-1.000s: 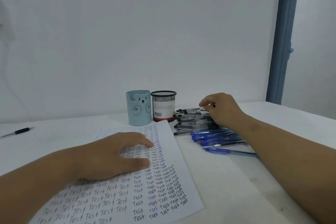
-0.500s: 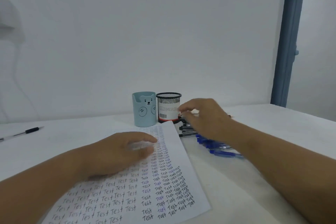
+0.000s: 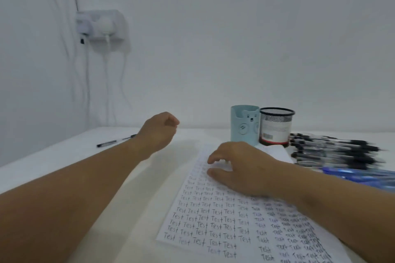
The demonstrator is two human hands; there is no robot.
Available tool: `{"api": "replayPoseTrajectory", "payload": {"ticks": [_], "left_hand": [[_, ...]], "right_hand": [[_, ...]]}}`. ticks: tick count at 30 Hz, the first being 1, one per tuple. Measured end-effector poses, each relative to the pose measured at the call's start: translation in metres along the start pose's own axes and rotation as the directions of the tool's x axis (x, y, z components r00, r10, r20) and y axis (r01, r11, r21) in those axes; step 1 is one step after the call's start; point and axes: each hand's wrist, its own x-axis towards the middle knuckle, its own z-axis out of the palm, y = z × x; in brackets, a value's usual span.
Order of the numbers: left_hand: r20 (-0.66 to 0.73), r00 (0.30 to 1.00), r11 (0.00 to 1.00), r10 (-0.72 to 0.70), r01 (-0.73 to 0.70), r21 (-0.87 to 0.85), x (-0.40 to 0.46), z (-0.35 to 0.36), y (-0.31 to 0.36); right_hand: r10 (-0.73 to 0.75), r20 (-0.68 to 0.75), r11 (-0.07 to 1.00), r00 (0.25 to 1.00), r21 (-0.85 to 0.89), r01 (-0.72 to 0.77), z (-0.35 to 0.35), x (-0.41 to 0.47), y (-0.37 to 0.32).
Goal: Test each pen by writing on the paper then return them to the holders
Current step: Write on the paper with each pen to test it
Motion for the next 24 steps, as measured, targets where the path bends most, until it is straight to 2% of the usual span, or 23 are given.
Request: {"api": "replayPoseTrajectory", "payload": {"ticks": [2, 4, 6, 8, 10, 13, 16, 19, 22, 24], "left_hand": [[-0.055, 0.998, 0.967, -0.028, 0.041, 0.252, 0.016, -0.021, -0.032], [-0.095, 0.992, 0.837, -0.081, 0.12, 0.534, 0.029, -0.039, -0.061], [-0.149, 0.973, 0.697, -0.175, 0.229, 0.68, 0.038, -0.054, -0.084], [-0.152, 0.942, 0.615, -0.3, 0.313, 0.724, 0.046, -0.063, -0.1], [-0.159, 0.916, 0.58, -0.368, 0.36, 0.731, 0.05, -0.066, -0.108], [-0.238, 0.923, 0.567, -0.304, 0.375, 0.734, 0.052, -0.062, -0.106], [-0.292, 0.933, 0.633, -0.209, 0.356, 0.687, 0.049, -0.058, -0.099], [-0.239, 0.969, 0.786, -0.057, 0.192, 0.587, 0.043, -0.052, -0.091], [-0.172, 0.985, 0.918, 0.035, 0.036, 0.395, 0.032, -0.038, -0.063], [-0.115, 0.993, 0.984, -0.016, 0.036, 0.175, 0.025, -0.025, -0.035]], "right_hand": [[-0.044, -0.006, 0.999, 0.999, 0.007, 0.044, 0.01, 0.001, 0.003], [-0.056, -0.02, 0.998, 0.998, 0.015, 0.057, 0.013, 0.001, 0.007], [-0.068, -0.03, 0.998, 0.997, 0.008, 0.068, 0.014, 0.0, 0.01], [-0.082, -0.032, 0.997, 0.996, 0.003, 0.082, 0.014, 0.0, 0.011], [-0.09, -0.034, 0.996, 0.995, 0.009, 0.09, 0.014, 0.0, 0.012], [-0.098, -0.043, 0.995, 0.994, 0.011, 0.099, 0.015, 0.002, 0.013], [-0.101, -0.045, 0.995, 0.994, 0.014, 0.102, 0.015, 0.002, 0.013], [-0.099, -0.048, 0.995, 0.994, 0.018, 0.1, 0.014, 0.002, 0.013], [-0.099, -0.043, 0.995, 0.994, 0.014, 0.099, 0.012, 0.0, 0.011], [-0.092, -0.033, 0.996, 0.995, 0.011, 0.092, 0.01, -0.001, 0.009]]}}
